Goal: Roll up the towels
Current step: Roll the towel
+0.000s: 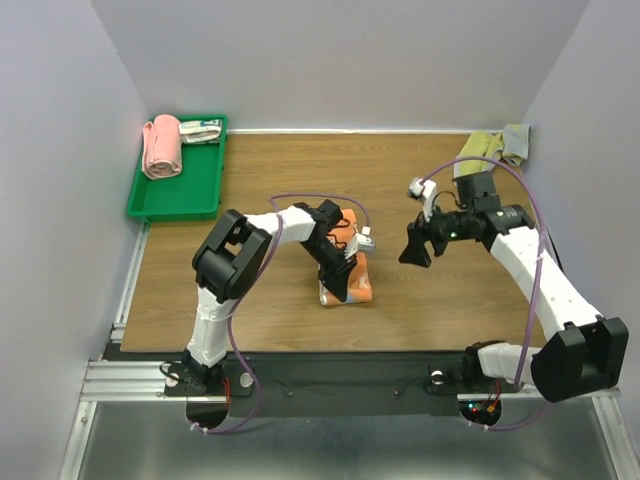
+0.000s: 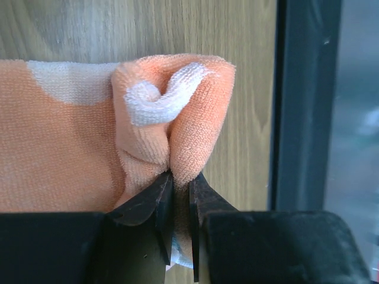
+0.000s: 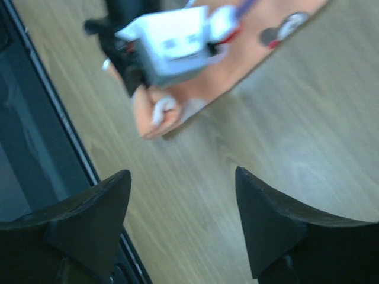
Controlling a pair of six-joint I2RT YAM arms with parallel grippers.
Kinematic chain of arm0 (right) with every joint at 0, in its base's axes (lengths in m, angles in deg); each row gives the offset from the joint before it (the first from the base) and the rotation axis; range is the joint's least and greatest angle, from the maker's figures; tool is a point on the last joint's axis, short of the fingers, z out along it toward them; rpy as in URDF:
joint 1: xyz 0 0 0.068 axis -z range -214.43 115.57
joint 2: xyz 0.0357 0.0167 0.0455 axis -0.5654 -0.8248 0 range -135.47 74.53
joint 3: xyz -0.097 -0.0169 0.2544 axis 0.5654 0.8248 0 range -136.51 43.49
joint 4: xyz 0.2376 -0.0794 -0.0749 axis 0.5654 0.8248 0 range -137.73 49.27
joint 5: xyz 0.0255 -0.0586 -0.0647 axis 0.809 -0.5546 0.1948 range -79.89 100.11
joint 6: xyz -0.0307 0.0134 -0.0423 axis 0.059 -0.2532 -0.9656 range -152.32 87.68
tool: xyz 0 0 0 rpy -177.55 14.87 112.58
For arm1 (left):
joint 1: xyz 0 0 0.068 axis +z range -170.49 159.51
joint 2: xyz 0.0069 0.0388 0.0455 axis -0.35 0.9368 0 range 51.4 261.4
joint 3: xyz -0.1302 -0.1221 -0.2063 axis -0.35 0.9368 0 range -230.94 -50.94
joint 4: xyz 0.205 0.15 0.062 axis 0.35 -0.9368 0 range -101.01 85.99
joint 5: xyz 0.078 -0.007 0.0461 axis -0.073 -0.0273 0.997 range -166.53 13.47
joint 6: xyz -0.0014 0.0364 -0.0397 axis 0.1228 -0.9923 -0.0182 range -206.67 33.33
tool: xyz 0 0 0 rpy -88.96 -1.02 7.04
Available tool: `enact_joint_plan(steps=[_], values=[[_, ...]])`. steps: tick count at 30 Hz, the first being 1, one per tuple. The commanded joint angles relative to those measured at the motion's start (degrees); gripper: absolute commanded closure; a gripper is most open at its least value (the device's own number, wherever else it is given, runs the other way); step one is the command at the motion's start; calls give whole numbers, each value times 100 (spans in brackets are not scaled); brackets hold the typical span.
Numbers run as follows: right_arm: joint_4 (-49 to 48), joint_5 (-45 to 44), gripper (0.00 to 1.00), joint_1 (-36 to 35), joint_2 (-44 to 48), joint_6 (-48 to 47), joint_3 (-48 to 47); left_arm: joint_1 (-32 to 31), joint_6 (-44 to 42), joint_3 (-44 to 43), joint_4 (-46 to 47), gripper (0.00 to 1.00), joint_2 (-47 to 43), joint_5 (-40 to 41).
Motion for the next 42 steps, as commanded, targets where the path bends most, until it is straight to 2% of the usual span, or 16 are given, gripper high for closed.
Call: enact_joint_plan(steps=[1,5,6,11,17,21,26,29,32,35,36,38,39,40,41,42], values=[[417,-385,26,-688,281,-539,342,32,-178,-195,-647,91,951,532],[-364,-1255,30,-1698,396,-232,676,129,-213,-318,-646,91,1242,611],[-766,-1727,30,-2109,388,-170,747,147,-231,-344,-655,91,1278,620],[-1988,-2775,27,-3104,-85,-160,1168,164,-319,-406,-726,91,1436,787],[-2474,-2970,26,-4036,-631,-432,1178,164,-468,-485,-822,89,1542,866],[-2939,-3216,26,-4380,-930,-670,1450,182,-521,-547,-875,89,1551,919],[-3661,-3603,27,-4469,-1360,-916,1924,226,-653,-599,-954,89,1568,972],[-3960,-3717,33,-4469,-1519,-952,2101,261,-696,-608,-972,88,1559,1016],[-4179,-3805,34,-4478,-1634,-891,2277,270,-784,-626,-1024,88,1551,1007],[-4321,-3858,51,-4469,-1695,-855,2374,279,-828,-661,-1051,88,1542,1025],[-4312,-3832,64,-4469,-1722,-820,2374,279,-828,-661,-1051,86,1533,1025],[-4286,-3666,83,-4478,-1757,-689,2382,322,-828,-670,-1033,84,1419,1016],[-4172,-3465,99,-4469,-1757,-592,2365,349,-768,-635,-946,78,1340,998],[-4050,-3324,99,-4469,-1766,-522,2295,366,-750,-609,-911,75,1140,990],[-3752,-3157,99,-4460,-1792,-391,2242,410,-628,-504,-762,67,998,998],[-3749,-2990,99,-4460,-1818,-302,2172,428,-626,-503,-709,67,840,998]])
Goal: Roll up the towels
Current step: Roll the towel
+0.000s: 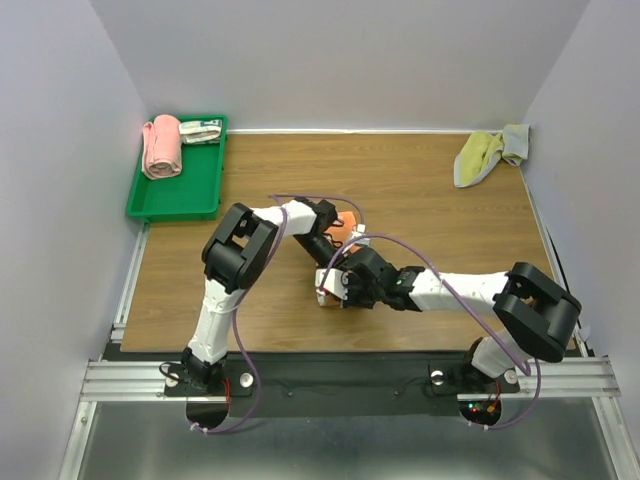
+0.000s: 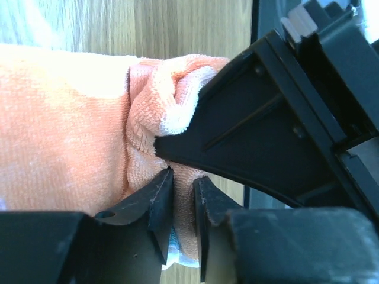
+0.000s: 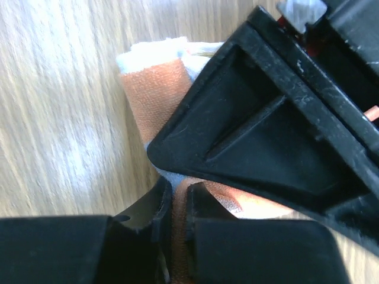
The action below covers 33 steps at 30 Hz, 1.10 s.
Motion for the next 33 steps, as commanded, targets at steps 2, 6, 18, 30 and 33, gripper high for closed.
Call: enact_joint_plan(steps=[2,6,18,30,33], values=[[719,1129,99,-23,-293,612,-108,131,-344,483,582,56,-495,1702],[1132,1736,99,-15,-363,833,-214,262,-344,677,634,39,-1058,1728],[1695,2589,99,636,-767,842,-794,1940,-177,923,845,38,-1885,1869],[2528,3950,99,1671,-2294,623,-1943,2173,-61,3083,2971,31,-5556,3016],[3186,4513,99,1979,-2970,334,-2383,855,-238,4085,3375,28,-6752,3965]])
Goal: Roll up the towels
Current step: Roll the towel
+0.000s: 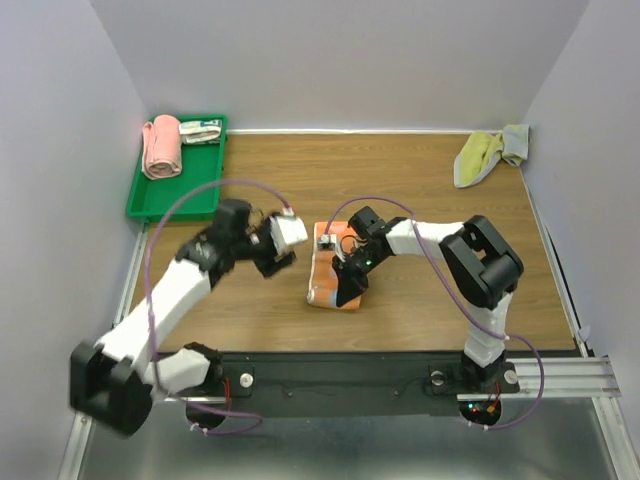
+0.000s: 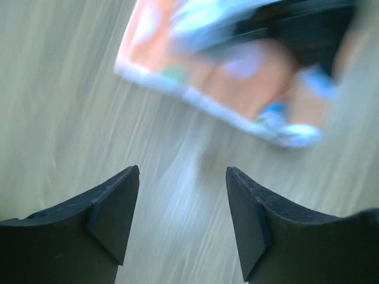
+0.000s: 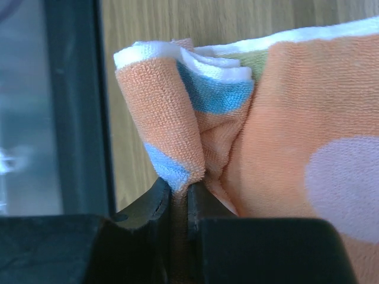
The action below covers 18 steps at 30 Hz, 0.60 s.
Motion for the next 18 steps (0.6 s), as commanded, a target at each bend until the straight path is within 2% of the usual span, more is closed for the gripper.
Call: enact_joint_plan(steps=[1,2,6,10,18], values=[[1241,453,100,374,-1043,-505,-576,-1396,-342,1231,779,27,-1307,1243],[1417,654,99,418,-1201,-592,-735,-2008,-307,1435,902,25,-1666,1445],[2050,796,99,462,-1852,-857,-1299,-3164,-219,2165,1597,24,-1775,2376],[2254,805,99,471,-2309,-901,-1729,-3604,-297,2316,2151,24,-1424,2780],[2736,946,99,462,-3021,-971,-2520,-4061,-544,2421,2809,24,-624,2879]])
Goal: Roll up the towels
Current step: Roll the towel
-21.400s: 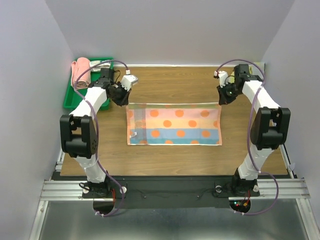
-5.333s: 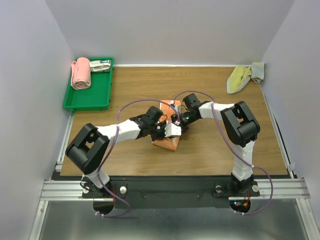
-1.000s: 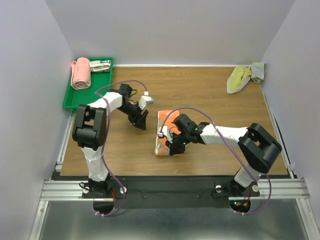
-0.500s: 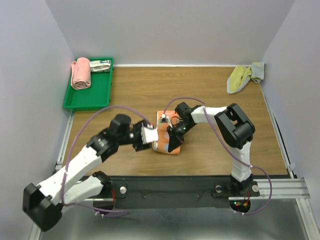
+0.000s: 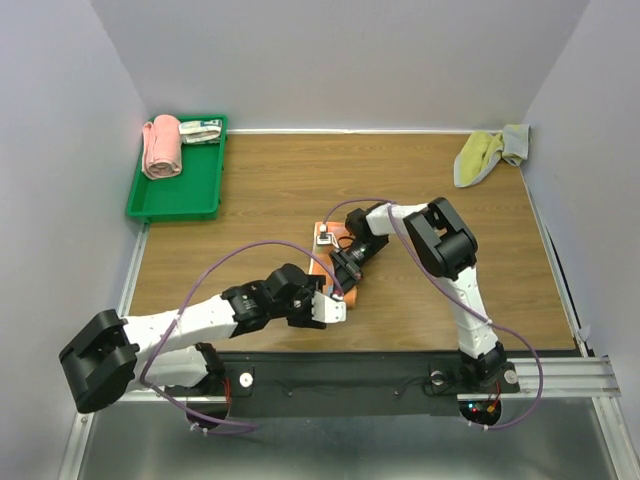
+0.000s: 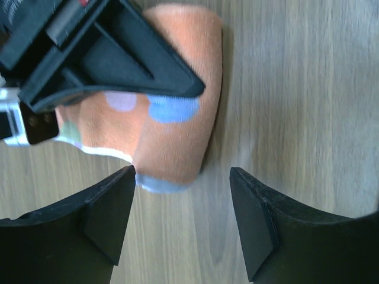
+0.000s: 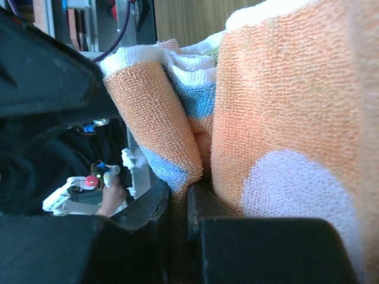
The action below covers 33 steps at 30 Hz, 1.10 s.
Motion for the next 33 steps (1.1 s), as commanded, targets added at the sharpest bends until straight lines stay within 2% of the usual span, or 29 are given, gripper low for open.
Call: enact_joint_plan(steps=[1,9,12,15,18,19,21,22,25,27,31,32,33], values=[[-211,-1034,99,-56,-513,-569,-224,-252,-142,142,819,24,191,295],[-27,-946,99,-65,-935,-604,-698,-323,-247,283,1373,24,868,340],[9,-911,99,-91,-900,-665,-690,-323,-467,353,1488,27,1202,428],[9,-937,99,-100,-786,-736,-550,-323,-432,266,1514,35,1597,525],[-9,-1051,95,-91,-646,-736,-427,-323,-309,38,1217,56,1730,210],[-18,-1156,91,-74,-488,-727,-313,-332,-283,-111,963,67,1748,-70],[-27,-1288,83,-21,-268,-675,-225,-349,-247,-270,472,74,1826,-292],[-44,-1376,67,110,-32,-640,-163,-358,-230,-445,303,80,1975,-449],[-35,-1491,31,592,556,-429,-206,-358,-212,-683,-320,85,2256,-713],[-35,-1605,17,883,874,-323,-294,-358,-203,-806,-559,86,2380,-828],[-44,-1948,12,1727,1709,-183,-496,-323,43,-1473,-1314,86,2740,-1179],[-44,-2035,4,1833,2076,-182,-505,-288,69,-1588,-1455,86,2880,-1293],[-44,-2088,3,1930,2262,-217,-479,-244,113,-1720,-1604,86,2977,-1416]])
